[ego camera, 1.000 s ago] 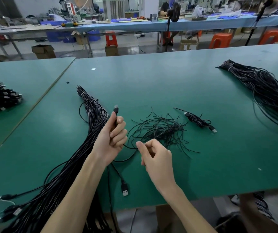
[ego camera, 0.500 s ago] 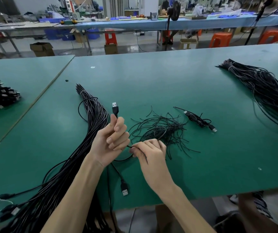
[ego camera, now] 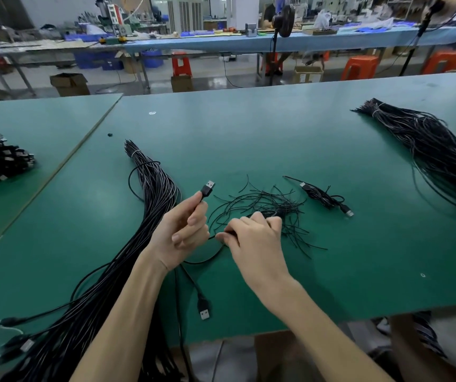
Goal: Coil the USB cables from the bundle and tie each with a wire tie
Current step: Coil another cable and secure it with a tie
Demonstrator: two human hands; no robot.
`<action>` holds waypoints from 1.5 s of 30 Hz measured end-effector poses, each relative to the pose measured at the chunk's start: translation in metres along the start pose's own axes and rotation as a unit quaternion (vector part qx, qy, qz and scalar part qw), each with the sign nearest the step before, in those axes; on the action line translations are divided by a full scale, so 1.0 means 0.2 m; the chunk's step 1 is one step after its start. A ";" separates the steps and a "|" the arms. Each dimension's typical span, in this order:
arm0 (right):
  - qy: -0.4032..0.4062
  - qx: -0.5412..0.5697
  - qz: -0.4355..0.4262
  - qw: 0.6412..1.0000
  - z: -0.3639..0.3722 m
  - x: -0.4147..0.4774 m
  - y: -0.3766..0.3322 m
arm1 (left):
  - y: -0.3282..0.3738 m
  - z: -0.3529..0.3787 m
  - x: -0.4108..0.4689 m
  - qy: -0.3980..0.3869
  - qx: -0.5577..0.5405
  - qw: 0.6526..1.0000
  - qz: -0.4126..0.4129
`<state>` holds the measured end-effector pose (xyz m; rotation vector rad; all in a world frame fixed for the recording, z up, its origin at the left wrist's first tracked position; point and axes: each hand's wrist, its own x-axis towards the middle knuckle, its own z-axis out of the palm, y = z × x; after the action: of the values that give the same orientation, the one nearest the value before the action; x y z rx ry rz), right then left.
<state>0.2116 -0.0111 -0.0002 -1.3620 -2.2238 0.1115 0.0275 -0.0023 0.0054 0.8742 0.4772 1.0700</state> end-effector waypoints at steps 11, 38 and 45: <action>-0.055 -0.063 0.010 0.996 -0.12 0.08 0.13 | -0.11 0.05 0.05 0.071 0.351 0.932 -0.056; -0.065 0.392 0.088 0.913 -0.09 0.07 -0.07 | -0.09 0.08 0.05 0.162 0.140 0.973 0.089; -0.091 0.478 0.107 0.867 0.00 0.01 -0.08 | -0.08 0.10 0.05 0.185 0.021 0.978 0.091</action>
<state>0.1977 -0.0178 0.0055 -1.0053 -1.6865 1.2769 0.0546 -0.0046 0.0051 0.7668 0.7421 1.4063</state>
